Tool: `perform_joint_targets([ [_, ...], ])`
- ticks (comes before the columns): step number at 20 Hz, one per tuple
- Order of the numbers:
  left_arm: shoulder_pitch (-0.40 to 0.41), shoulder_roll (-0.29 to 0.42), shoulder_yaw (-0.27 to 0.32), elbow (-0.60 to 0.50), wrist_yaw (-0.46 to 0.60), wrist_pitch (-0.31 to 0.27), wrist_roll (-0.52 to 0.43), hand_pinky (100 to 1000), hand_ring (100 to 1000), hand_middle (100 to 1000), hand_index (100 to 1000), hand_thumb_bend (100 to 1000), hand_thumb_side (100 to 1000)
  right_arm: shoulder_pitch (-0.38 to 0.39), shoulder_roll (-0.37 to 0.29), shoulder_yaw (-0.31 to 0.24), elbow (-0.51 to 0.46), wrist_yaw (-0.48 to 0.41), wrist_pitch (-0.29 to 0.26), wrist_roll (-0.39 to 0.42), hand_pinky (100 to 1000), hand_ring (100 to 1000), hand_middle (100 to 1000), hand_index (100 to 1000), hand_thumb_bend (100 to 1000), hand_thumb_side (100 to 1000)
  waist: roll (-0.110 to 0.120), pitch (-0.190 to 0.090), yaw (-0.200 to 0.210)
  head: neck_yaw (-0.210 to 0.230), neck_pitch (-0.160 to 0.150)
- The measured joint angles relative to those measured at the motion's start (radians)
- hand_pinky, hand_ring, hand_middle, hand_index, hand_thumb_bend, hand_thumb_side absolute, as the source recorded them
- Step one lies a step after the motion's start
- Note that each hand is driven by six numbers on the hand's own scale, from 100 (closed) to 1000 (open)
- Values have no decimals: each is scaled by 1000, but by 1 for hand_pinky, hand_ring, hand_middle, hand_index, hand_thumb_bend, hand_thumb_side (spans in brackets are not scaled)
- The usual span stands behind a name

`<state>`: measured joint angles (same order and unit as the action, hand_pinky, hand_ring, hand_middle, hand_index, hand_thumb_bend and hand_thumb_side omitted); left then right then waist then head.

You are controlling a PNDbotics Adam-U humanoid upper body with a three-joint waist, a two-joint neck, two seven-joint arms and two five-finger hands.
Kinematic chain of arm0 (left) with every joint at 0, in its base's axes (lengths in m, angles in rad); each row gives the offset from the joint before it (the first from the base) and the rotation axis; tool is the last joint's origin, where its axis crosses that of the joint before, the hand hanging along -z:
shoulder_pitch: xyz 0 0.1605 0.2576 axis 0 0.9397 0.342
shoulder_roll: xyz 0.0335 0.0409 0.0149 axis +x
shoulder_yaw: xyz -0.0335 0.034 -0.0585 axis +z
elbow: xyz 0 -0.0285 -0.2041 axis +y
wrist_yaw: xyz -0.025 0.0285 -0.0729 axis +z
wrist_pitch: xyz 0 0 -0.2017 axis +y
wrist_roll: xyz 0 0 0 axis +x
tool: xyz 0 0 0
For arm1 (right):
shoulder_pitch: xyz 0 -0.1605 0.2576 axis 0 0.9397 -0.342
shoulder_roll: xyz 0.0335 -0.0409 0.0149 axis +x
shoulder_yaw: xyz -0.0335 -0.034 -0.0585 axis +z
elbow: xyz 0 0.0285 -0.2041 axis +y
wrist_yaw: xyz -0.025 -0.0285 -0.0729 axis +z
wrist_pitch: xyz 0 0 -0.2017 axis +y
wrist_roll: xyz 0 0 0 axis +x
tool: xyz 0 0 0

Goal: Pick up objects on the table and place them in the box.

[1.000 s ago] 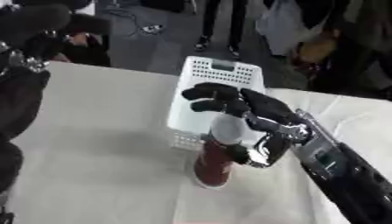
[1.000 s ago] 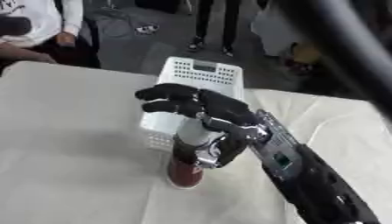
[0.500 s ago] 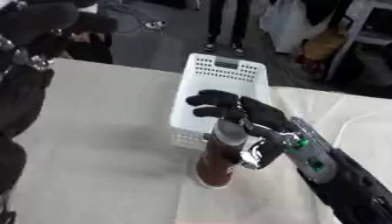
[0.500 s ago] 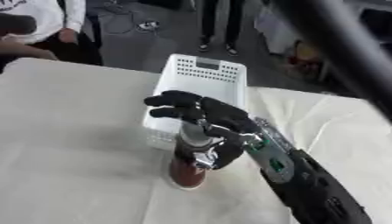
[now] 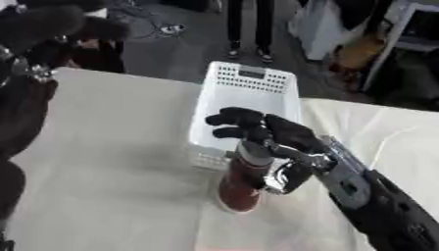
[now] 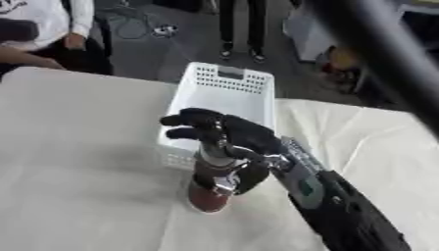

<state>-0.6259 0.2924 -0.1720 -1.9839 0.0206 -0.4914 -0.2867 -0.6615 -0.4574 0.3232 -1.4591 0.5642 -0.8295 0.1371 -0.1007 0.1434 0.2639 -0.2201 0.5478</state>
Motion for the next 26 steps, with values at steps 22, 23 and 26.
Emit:
perform_joint_targets([
  [22, -3, 0, 0, 0, -5, -1, -7, 888, 798, 904, 929, 329, 836, -2, 9, 3, 39, 111, -23, -44, 941, 898, 987, 1000, 193, 1000, -1, 2, 0, 0, 0],
  [23, -3, 0, 0, 0, -7, -1, -7, 888, 798, 904, 928, 329, 836, -3, 9, 3, 44, 117, -23, -47, 934, 896, 987, 1000, 176, 1000, -1, 2, 0, 0, 1],
  [26, -7, 0, 0, 0, -8, -1, -7, 888, 798, 904, 928, 328, 837, -3, 9, -1, 57, 134, -27, -56, 918, 893, 985, 1000, 172, 1000, -1, 2, 0, 0, 9],
])
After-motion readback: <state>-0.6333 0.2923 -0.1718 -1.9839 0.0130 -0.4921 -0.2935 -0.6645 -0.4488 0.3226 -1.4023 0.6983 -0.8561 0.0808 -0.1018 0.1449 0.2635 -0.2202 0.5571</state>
